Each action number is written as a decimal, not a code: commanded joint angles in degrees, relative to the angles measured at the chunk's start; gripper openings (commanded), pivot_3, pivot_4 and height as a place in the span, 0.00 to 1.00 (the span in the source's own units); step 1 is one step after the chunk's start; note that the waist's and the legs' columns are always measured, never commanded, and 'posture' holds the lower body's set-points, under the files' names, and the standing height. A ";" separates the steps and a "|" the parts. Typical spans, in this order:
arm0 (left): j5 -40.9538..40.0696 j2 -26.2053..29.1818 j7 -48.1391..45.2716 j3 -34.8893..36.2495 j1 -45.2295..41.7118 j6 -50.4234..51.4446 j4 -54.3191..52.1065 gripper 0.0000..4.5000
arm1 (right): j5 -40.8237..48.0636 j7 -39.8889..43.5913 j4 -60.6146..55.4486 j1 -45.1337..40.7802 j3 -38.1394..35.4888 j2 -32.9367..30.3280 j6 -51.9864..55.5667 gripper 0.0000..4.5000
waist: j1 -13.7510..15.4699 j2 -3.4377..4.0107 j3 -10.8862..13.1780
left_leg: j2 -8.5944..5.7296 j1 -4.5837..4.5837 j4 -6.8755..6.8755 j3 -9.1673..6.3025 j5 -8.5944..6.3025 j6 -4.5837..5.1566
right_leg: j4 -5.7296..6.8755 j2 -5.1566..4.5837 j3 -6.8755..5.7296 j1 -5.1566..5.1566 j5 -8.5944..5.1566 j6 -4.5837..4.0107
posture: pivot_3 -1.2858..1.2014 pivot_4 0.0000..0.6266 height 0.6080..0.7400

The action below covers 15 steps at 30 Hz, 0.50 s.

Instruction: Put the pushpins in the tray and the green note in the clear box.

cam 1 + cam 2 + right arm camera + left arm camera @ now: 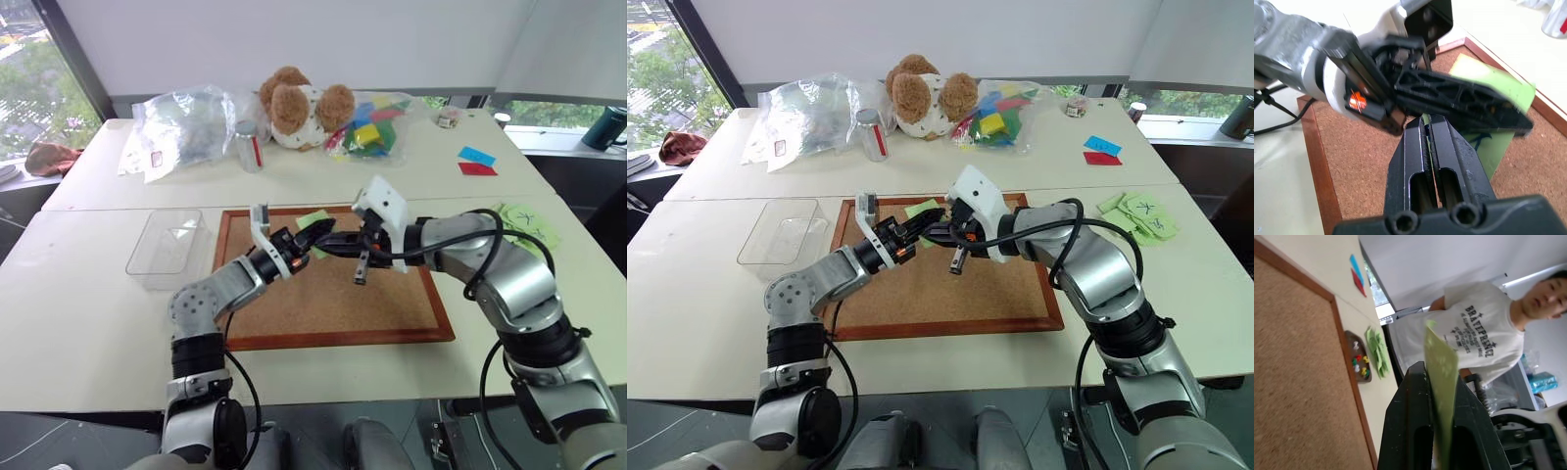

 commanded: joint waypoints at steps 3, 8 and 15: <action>-2.25 1.09 -0.22 -0.88 0.66 -0.12 -2.59 0.01 | 1.02 -0.52 -2.53 -2.59 -1.93 -0.70 0.26 0.00 | 0.00 0.00 0.00 | 0.00 0.00 0.01 0.00 0.00 0.00 | 0.00 0.00 0.00 0.00 0.00 0.00 | 0.52 0.24 1.00; -0.48 2.66 -1.25 -1.42 1.04 -2.06 -1.60 0.01 | 1.88 -0.97 -2.37 -4.37 -3.54 -1.14 1.25 0.00 | 0.00 0.00 0.00 | 0.00 0.00 0.01 0.00 0.00 0.00 | 0.00 0.01 0.00 0.00 0.00 0.00 | 0.52 0.24 1.00; -0.15 3.51 -1.89 -1.73 0.95 -3.72 -0.97 0.01 | 3.10 -2.18 -1.51 -5.14 -6.16 -2.63 2.52 0.00 | 0.04 0.00 0.00 | 0.00 -0.01 0.00 0.00 0.00 0.00 | -0.01 0.00 0.00 0.00 0.00 0.00 | 0.52 0.24 1.00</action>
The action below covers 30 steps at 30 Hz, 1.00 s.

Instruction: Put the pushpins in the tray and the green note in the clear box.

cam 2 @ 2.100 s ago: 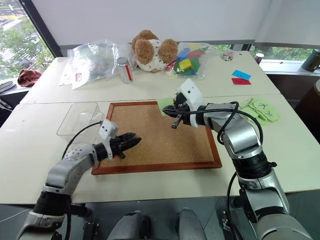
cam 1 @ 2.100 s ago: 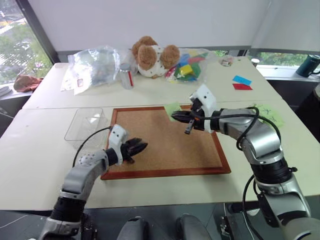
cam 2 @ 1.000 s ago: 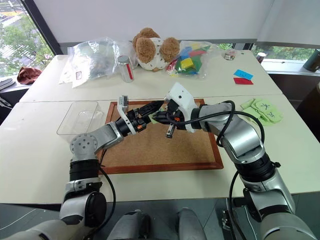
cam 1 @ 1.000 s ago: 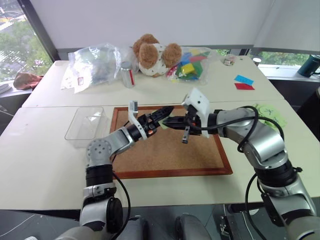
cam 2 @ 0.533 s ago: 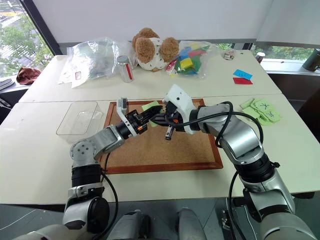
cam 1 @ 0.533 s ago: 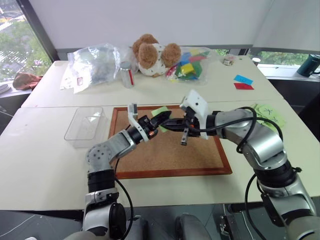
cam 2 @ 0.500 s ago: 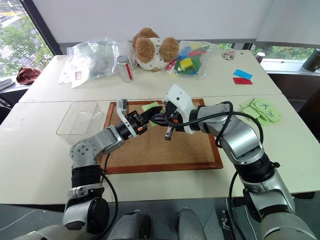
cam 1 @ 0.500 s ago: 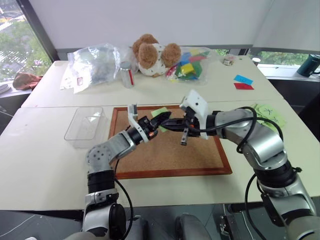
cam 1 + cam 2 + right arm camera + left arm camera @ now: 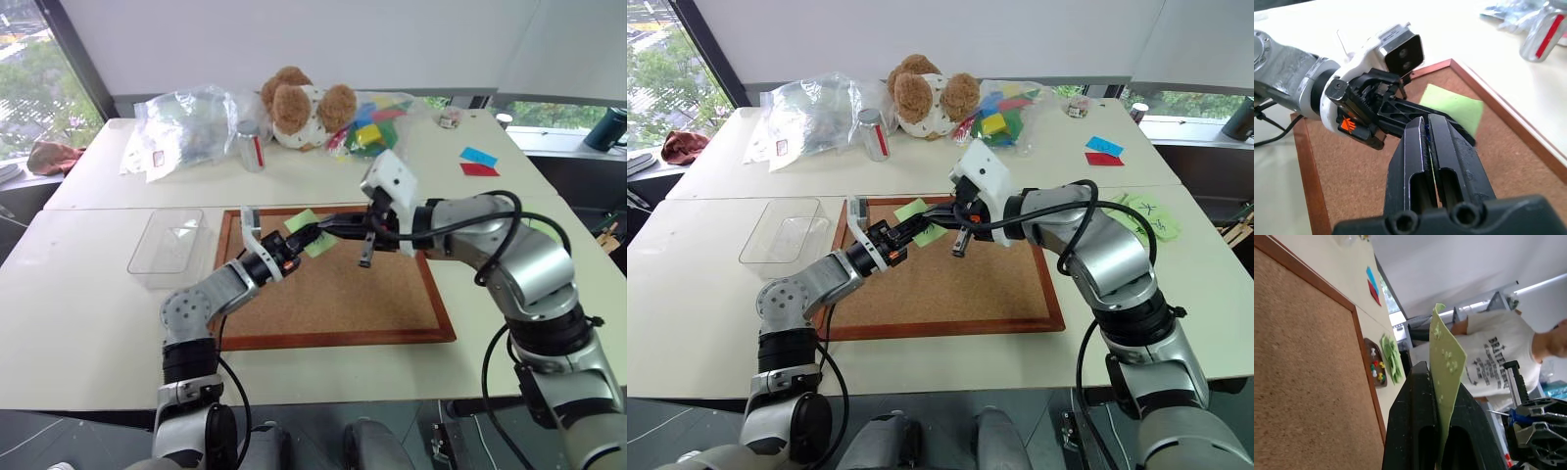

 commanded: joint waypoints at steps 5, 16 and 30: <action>-0.43 0.90 -1.09 -0.26 0.10 -1.66 -1.27 0.01 | -3.19 -3.84 10.51 1.84 -10.15 -7.29 -3.23 0.00 | 0.46 -0.02 0.01 | -0.03 -0.01 0.05 0.00 0.00 0.01 | -0.03 -0.02 0.00 0.06 0.00 0.00 | 0.52 0.24 1.00; -0.97 1.29 -0.80 -0.73 1.35 -2.25 -3.52 0.01 | -10.85 -7.40 38.68 2.77 -11.39 -9.25 -15.37 0.00 | 0.56 -0.02 0.01 | -0.01 -0.02 -0.01 0.05 0.00 0.00 | -0.07 0.04 0.04 0.02 0.00 0.00 | 0.52 0.24 1.00; -0.69 0.91 -0.78 -2.06 3.15 -2.32 -6.25 0.01 | -14.98 -6.80 57.98 0.14 -10.79 -6.58 -26.03 0.00 | 0.68 -0.02 0.01 | -0.01 0.00 0.04 0.08 0.01 -0.02 | -0.04 0.06 0.07 0.05 0.00 0.00 | 0.52 0.24 1.00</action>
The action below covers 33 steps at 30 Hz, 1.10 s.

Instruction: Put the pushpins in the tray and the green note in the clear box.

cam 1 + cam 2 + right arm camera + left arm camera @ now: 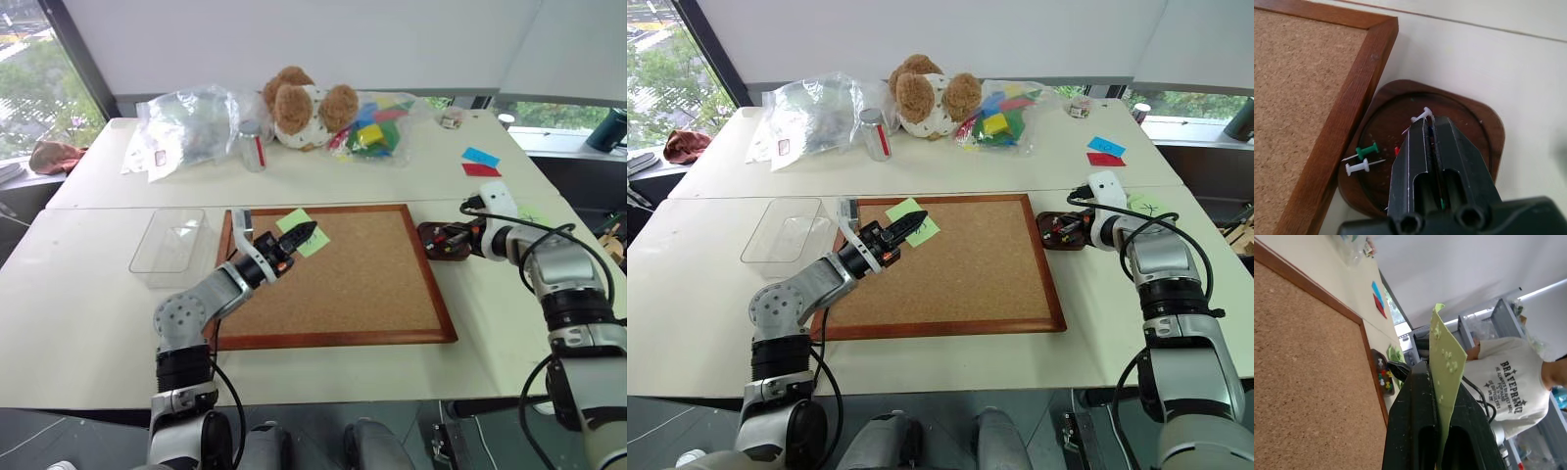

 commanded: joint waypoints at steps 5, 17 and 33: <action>-1.08 0.18 -0.31 -1.38 0.82 -0.96 -2.40 0.00 | -0.53 0.66 0.93 -1.38 -1.62 -0.59 -1.81 0.52 | 0.15 0.00 0.00 | 0.00 -0.01 0.00 0.00 0.00 0.00 | -0.01 0.00 0.00 0.00 0.00 0.00 | 0.52 0.24 1.00; 0.02 1.69 -1.22 -2.06 0.64 -1.99 -2.62 0.00 | 1.82 3.55 -7.83 -1.62 -3.58 -2.71 2.91 0.98 | 0.21 0.00 0.00 | 0.00 0.00 0.00 0.00 0.00 0.00 | 0.00 0.00 0.00 0.00 0.00 0.00 | 0.52 0.24 1.00; 0.54 5.99 23.37 7.88 -0.29 -18.73 -24.16 0.00 | 17.77 23.83 -47.38 3.02 1.33 -3.01 8.88 0.98 | 0.42 -0.01 0.02 | 0.03 0.01 0.00 -0.05 -0.01 0.00 | -0.01 0.00 0.00 0.00 0.01 0.01 | 0.52 0.24 1.00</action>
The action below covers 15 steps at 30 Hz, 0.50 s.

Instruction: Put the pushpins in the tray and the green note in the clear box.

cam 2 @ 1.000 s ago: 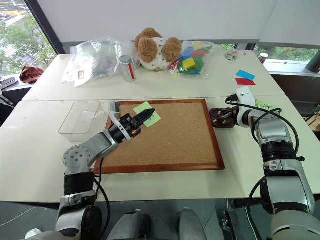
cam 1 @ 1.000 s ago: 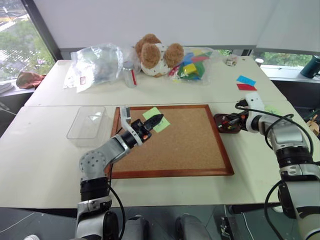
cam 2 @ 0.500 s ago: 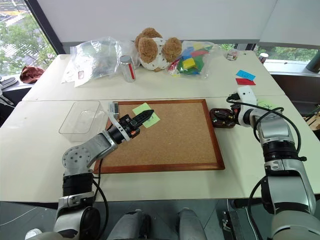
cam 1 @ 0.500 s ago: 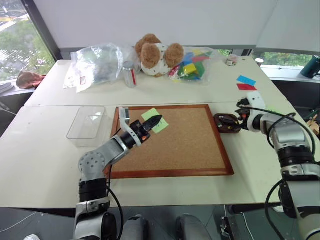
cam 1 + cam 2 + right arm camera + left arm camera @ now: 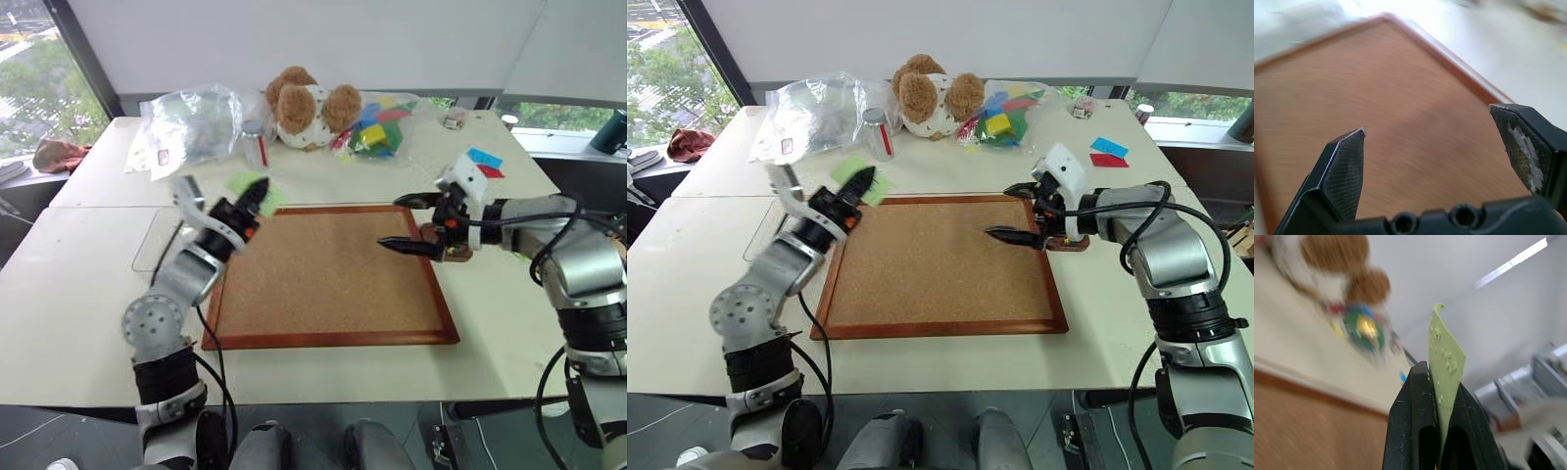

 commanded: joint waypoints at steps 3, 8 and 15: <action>8.61 11.08 9.12 4.59 1.35 -4.46 -6.23 0.00 | 4.58 2.58 -5.17 -3.16 0.45 1.53 1.08 0.98 | -0.20 -0.02 0.01 | 0.00 0.01 0.01 0.00 0.00 0.00 | 0.02 0.01 0.01 0.00 0.00 0.00 | 0.52 0.24 1.00; 17.60 24.48 5.37 2.11 0.87 -2.12 0.93 0.00 | 3.19 2.89 -3.52 -3.61 1.97 2.02 -0.96 0.98 | 0.25 -0.09 0.05 | -0.01 0.02 0.02 0.00 0.00 0.00 | 0.03 0.00 -0.01 0.01 0.00 0.00 | 0.52 0.24 1.00; 27.72 31.67 -5.13 -5.36 -1.27 -0.30 15.90 0.00 | 2.49 2.32 -3.54 -2.78 1.58 1.37 -2.32 0.98 | 0.06 -0.11 0.06 | -0.06 0.01 -0.03 -0.01 -0.02 0.04 | -0.07 -0.06 -0.01 0.03 0.00 -0.01 | 0.52 0.24 1.00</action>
